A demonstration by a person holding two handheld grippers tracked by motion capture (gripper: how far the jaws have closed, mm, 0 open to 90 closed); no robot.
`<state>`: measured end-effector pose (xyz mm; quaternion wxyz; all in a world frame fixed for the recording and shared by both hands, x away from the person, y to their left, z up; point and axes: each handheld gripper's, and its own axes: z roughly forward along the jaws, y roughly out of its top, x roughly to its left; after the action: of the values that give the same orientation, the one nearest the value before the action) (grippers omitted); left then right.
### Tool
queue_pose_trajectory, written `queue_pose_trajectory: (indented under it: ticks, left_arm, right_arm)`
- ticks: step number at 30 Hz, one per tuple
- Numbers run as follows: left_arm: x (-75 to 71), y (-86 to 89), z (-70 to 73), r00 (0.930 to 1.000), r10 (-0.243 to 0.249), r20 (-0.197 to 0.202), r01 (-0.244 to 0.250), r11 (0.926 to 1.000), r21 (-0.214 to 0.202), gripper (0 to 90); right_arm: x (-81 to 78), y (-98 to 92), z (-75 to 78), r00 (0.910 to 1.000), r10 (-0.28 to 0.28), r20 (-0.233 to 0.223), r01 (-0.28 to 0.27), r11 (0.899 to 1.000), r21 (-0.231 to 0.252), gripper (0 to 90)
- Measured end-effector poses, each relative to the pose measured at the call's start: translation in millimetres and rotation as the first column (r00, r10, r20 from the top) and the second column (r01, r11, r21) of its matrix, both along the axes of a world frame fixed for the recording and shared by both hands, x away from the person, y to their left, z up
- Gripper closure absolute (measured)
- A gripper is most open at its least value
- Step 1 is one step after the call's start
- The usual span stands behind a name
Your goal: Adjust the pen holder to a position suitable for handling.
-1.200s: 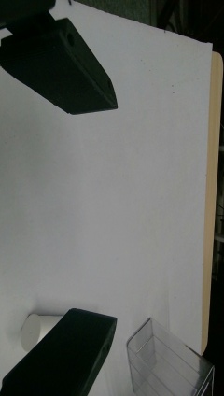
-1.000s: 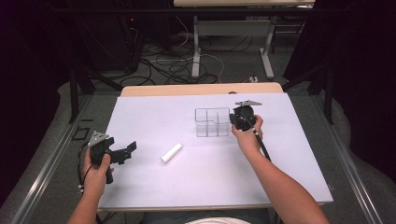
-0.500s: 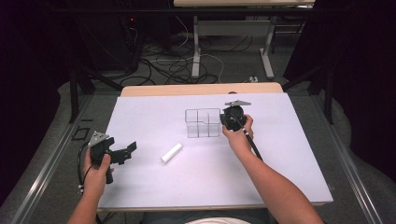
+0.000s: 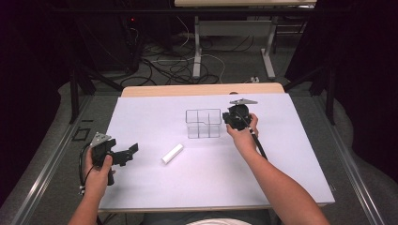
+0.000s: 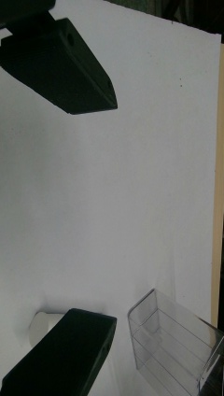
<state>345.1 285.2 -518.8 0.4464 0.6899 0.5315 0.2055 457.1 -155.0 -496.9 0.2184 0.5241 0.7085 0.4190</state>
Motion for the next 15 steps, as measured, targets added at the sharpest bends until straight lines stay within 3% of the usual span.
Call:
queue_pose_trajectory:
  ticks: [5,15]
  left_arm:
    - [-0.6,-0.9,0.1,1.0,-0.006,-0.007,0.006,1.0,0.001,0.2]
    - [-0.9,-2.7,0.4,0.9996,0.02,-0.018,-0.02,0.9993,-0.032,0.2]
  right_arm:
    - [-7.4,-9.6,5.7,0.9996,0.021,0.019,-0.022,0.999,0.048,75.4]
    - [-27.6,-24.7,8.4,0.9948,0.079,0.064,-0.085,0.992,0.093,58.8]
